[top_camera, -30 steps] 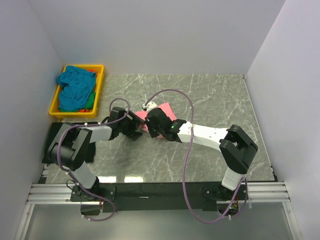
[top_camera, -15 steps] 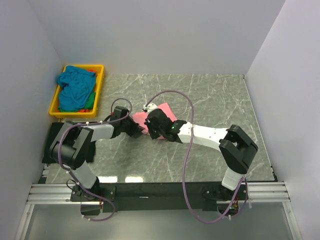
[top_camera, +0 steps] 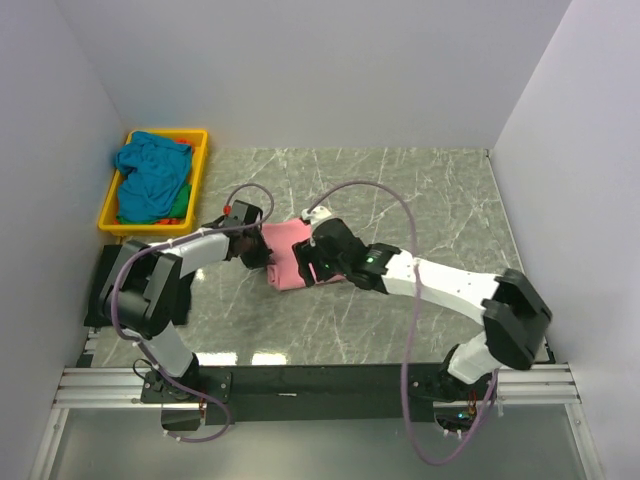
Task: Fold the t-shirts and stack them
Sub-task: Neatly place the folded tshirt to the corner
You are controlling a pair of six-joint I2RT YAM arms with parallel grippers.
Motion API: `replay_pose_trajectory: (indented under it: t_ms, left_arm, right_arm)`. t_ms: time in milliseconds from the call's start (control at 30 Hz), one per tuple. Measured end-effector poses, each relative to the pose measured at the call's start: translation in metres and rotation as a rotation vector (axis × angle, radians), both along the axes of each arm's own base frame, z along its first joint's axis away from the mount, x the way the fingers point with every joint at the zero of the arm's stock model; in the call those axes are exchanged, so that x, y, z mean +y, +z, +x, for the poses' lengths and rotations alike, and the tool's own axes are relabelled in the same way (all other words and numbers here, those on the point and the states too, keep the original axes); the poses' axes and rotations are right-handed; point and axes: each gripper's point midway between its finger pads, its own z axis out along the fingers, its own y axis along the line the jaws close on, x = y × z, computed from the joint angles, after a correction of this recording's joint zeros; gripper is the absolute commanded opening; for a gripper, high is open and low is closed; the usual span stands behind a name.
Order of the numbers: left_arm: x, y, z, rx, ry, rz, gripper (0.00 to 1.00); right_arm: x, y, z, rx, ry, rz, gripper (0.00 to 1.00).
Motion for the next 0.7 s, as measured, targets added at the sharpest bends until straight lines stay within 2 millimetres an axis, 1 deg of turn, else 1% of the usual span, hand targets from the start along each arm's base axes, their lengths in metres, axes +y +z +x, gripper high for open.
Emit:
replay_pose_trajectory:
  t_ms: [100,200,400,567,700]
  left_arm:
    - [0.017,0.0,-0.006,0.009,-0.048,0.109,0.01]
    - [0.038,0.002,-0.017,0.034,-0.085,0.231,0.01]
    - [0.081,0.011,-0.039,0.108,-0.128,0.451,0.01]
    - [0.121,0.025,-0.057,0.182,-0.126,0.625,0.01]
    - [0.15,0.043,-0.057,0.217,-0.093,0.731,0.01]
  right_arm:
    - [-0.011,0.019,-0.006,-0.025,-0.009,0.029,0.75]
    - [-0.027,0.028,-0.015,-0.031,-0.023,0.038,0.75]
    - [-0.054,0.03,-0.031,-0.019,-0.033,0.021,0.75]
    - [-0.072,0.033,-0.042,-0.03,-0.034,0.017,0.75]
    - [-0.083,0.039,-0.051,-0.043,-0.028,0.037,0.84]
